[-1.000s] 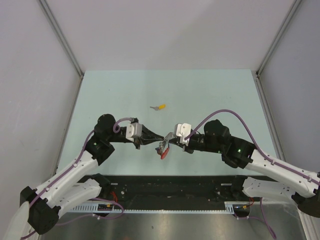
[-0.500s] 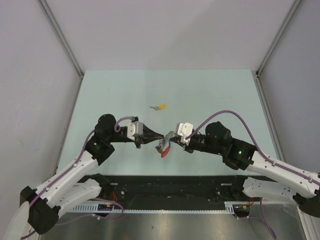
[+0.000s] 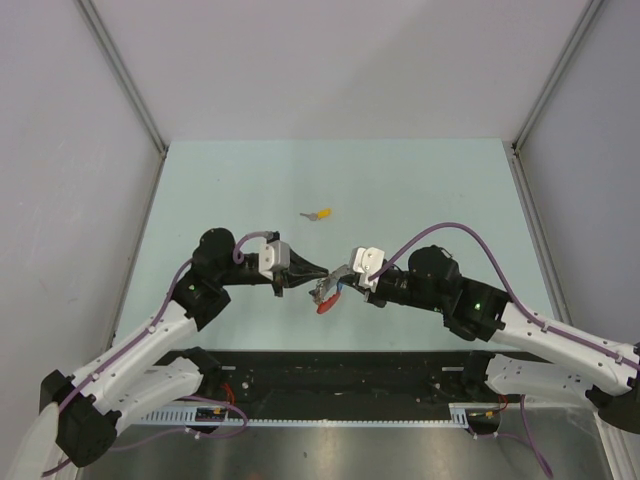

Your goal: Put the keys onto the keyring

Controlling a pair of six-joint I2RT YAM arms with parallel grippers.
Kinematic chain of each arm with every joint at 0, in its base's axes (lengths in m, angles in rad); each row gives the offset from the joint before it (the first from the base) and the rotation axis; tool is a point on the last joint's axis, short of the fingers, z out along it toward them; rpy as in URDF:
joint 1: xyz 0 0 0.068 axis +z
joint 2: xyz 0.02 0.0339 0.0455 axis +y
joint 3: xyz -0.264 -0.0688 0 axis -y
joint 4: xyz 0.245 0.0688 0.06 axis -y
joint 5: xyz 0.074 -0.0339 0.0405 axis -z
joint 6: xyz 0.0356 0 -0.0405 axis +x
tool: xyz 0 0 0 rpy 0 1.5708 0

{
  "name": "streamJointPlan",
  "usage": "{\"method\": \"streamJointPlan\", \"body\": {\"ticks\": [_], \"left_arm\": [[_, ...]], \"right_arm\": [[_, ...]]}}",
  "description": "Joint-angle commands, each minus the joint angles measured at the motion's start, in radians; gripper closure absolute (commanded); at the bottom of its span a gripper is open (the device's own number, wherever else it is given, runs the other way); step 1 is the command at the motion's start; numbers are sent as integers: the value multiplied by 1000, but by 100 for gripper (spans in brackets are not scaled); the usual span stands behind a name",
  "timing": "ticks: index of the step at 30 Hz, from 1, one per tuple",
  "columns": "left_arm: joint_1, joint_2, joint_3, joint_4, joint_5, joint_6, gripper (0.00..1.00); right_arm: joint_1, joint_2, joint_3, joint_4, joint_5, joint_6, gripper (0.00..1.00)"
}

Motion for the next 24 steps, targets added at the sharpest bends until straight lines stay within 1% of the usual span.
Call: {"method": "streamJointPlan", "body": {"ticks": [1, 8, 9, 17, 21, 23, 24], "left_arm": [[-24, 6, 33, 12, 0, -24, 100], [-35, 6, 33, 9, -20, -24, 100], [-38, 1, 32, 9, -27, -24, 100], [-52, -13, 30, -3, -95, -25, 100], [-52, -25, 29, -9, -130, -25, 100], [-52, -42, 22, -8, -179, -24, 100], [-50, -51, 19, -3, -193, -24, 100]], "right_arm": [[15, -2, 15, 163, -9, 4, 100], [17, 8, 13, 168, 3, 27, 100], [15, 5, 13, 200, 10, 32, 100], [22, 6, 15, 216, 81, 69, 100], [23, -12, 15, 191, 74, 63, 100], [23, -28, 13, 177, 66, 46, 100], [22, -38, 15, 127, 61, 44, 100]]}}
